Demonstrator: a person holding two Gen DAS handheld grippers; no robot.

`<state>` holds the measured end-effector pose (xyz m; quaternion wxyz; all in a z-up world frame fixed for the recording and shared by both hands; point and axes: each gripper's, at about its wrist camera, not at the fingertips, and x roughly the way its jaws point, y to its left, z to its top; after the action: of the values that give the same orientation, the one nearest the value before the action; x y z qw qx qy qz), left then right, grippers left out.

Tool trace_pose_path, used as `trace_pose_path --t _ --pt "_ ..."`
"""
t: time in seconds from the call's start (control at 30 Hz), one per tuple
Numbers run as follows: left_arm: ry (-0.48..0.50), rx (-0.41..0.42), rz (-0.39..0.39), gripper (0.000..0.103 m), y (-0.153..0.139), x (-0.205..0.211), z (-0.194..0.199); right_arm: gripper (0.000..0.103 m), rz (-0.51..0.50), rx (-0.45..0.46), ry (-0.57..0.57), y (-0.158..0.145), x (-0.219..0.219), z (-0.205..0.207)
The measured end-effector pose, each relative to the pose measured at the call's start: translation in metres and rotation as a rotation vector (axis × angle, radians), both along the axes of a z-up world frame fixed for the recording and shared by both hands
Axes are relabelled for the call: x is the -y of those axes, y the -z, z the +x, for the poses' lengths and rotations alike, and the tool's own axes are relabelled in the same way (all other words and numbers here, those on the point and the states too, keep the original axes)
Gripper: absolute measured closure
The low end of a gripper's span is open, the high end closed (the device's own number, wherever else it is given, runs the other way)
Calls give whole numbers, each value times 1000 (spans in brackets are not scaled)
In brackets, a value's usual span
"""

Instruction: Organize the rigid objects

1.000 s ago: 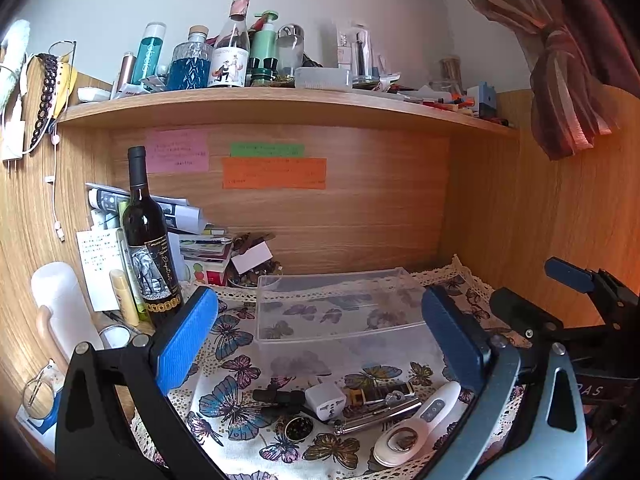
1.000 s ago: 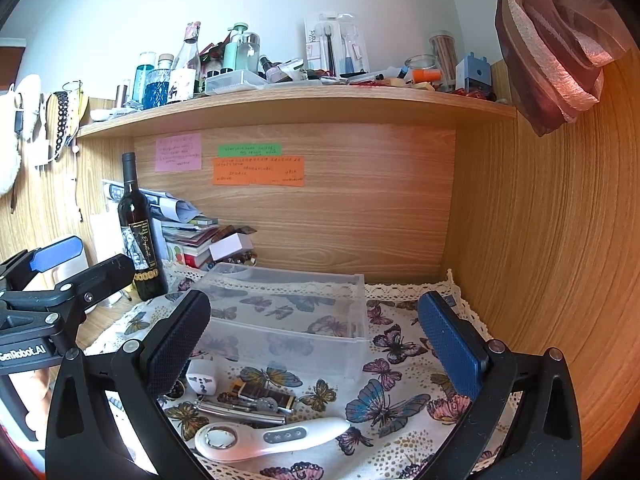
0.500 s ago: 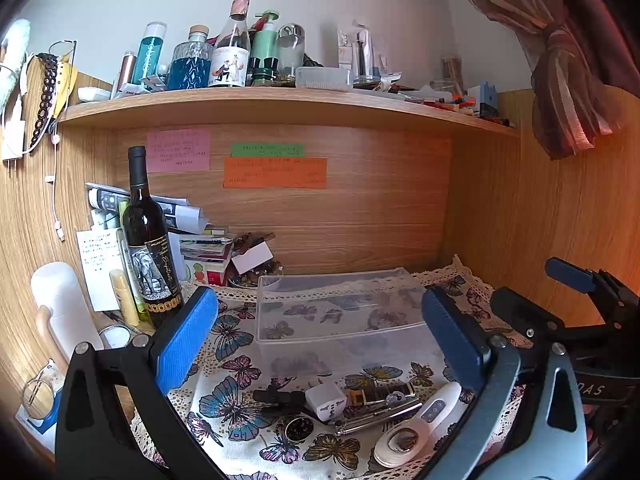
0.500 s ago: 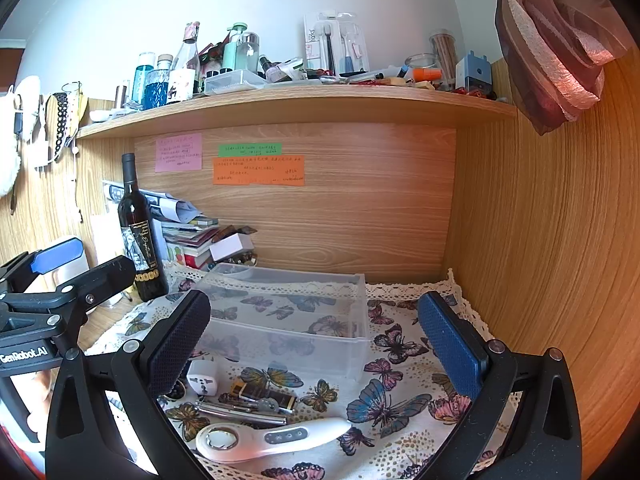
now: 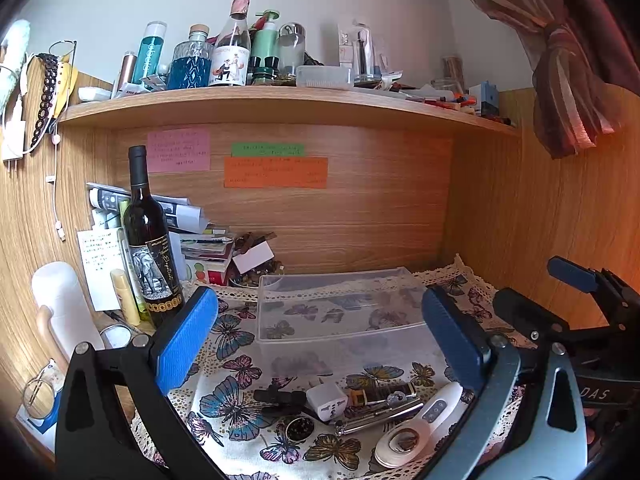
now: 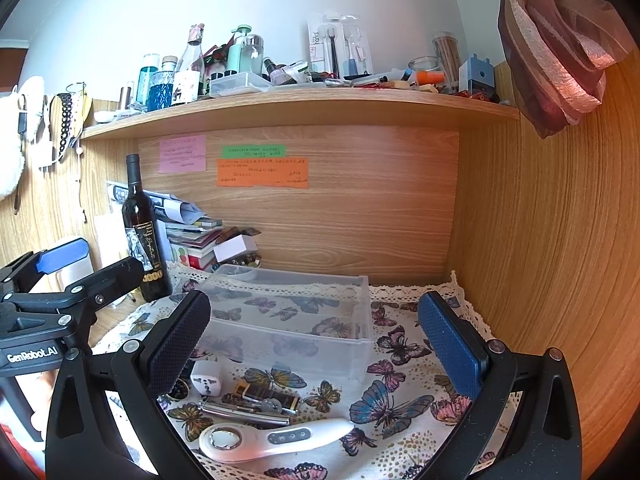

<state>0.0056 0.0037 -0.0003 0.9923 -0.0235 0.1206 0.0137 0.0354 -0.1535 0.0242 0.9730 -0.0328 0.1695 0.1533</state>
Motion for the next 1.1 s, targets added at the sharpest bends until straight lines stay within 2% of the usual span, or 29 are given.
trace_pose_path --t 0.53,0.7,0.93,1.1 --pt "-4 9 9 0 0 0 -2 0 6 -1 -5 0 0 0" --pt "6 -10 -2 0 1 -8 -2 0 -27 -13 12 5 0 4" --pt "-34 -54 -1 1 13 -26 0 0 -69 -148 18 35 8 19" --pt "-53 -148 17 1 40 -33 8 0 -89 -246 -1 59 5 24"
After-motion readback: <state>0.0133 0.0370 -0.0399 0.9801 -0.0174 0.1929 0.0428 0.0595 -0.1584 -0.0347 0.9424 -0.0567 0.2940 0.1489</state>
